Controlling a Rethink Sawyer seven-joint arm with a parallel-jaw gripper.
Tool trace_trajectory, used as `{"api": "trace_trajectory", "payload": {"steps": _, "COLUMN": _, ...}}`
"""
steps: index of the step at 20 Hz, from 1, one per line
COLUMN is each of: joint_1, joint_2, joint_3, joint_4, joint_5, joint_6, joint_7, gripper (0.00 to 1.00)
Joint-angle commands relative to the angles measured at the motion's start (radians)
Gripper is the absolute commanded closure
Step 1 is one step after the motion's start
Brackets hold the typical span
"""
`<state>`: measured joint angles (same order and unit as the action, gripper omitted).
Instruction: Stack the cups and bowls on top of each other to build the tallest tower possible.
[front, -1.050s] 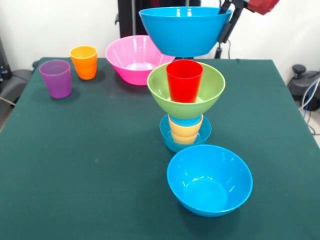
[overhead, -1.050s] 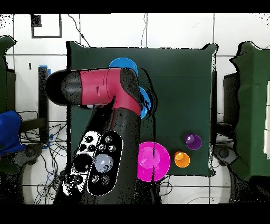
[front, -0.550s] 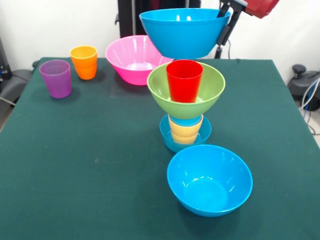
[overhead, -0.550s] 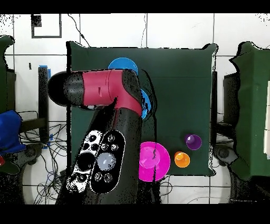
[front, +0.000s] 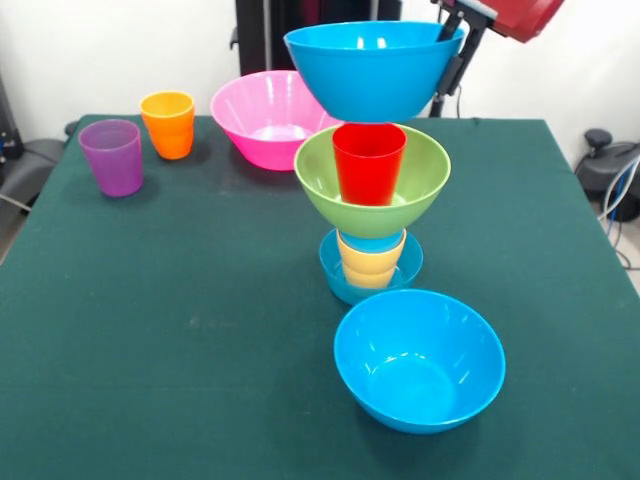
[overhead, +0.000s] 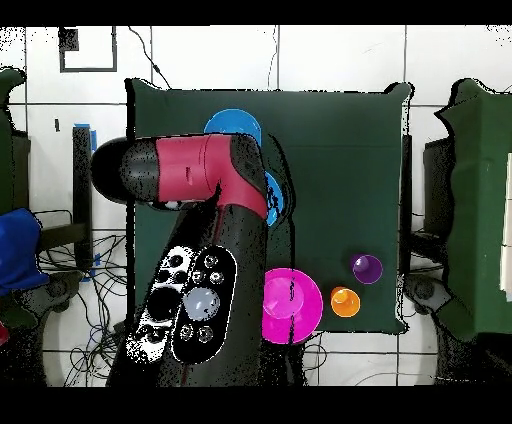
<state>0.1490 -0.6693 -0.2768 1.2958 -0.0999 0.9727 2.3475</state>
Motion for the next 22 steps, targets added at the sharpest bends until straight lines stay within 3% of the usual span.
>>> {"api": "trace_trajectory", "payload": {"steps": 1, "joint_1": -0.002, "joint_2": 0.001, "joint_3": 0.102, "joint_4": 0.091, "joint_5": -0.096, "joint_6": -0.070, "joint_7": -0.138, "gripper": 1.00}}
{"api": "trace_trajectory", "payload": {"steps": 14, "joint_1": -0.007, "joint_2": -0.008, "joint_3": 0.109, "joint_4": 0.118, "joint_5": -0.125, "joint_6": -0.114, "joint_7": -0.144, "gripper": 1.00}}
{"api": "trace_trajectory", "payload": {"steps": 22, "joint_1": -0.012, "joint_2": -0.015, "joint_3": 0.121, "joint_4": 0.157, "joint_5": -0.096, "joint_6": -0.142, "joint_7": -0.107, "gripper": 1.00}}
